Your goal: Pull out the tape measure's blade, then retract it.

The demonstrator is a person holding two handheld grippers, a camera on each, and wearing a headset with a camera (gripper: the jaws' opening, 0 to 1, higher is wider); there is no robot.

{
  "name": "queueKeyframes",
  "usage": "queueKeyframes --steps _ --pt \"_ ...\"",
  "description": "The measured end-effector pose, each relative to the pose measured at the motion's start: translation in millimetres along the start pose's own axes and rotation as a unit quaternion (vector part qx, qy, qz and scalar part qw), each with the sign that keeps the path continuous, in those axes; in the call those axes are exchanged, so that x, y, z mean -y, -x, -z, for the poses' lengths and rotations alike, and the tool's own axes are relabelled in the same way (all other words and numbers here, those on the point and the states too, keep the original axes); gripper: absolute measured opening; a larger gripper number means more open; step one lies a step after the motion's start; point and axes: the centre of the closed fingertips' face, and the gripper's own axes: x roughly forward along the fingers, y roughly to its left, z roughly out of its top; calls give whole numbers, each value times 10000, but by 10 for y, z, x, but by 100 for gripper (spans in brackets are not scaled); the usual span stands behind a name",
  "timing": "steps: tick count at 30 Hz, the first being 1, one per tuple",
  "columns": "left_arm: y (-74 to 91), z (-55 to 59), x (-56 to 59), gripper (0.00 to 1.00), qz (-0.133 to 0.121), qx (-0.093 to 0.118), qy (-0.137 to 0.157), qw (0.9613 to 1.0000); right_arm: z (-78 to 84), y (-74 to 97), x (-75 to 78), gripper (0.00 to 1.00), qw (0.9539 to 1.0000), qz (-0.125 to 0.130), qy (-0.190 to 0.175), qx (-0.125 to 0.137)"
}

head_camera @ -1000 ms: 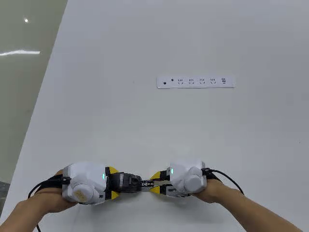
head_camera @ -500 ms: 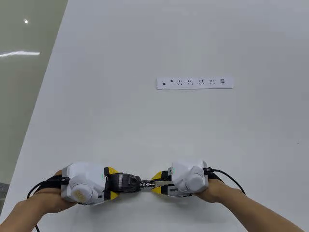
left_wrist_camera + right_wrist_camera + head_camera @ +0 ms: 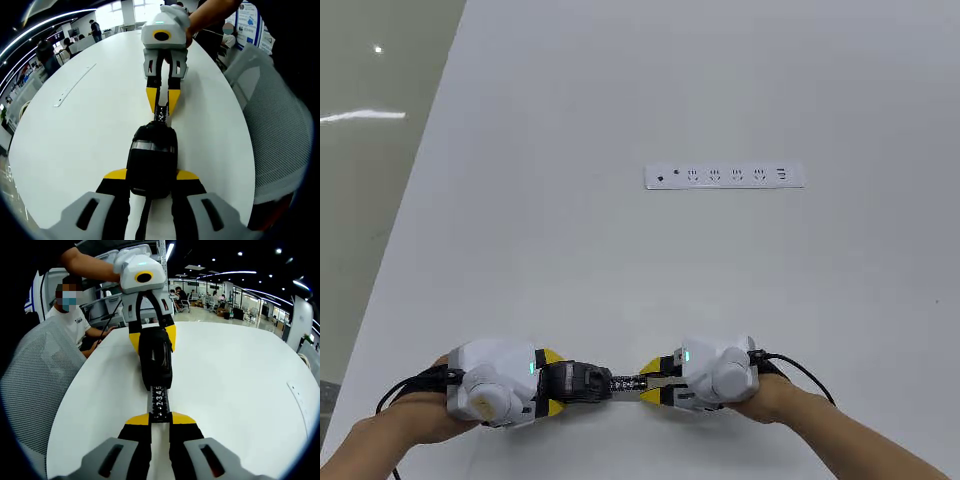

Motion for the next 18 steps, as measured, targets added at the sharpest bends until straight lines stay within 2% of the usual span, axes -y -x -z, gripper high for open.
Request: queueKeyframes --steps 18 --pt "-6 1 -7 27 39 -11 51 10000 63 96 25 10 10000 10 -42 11"
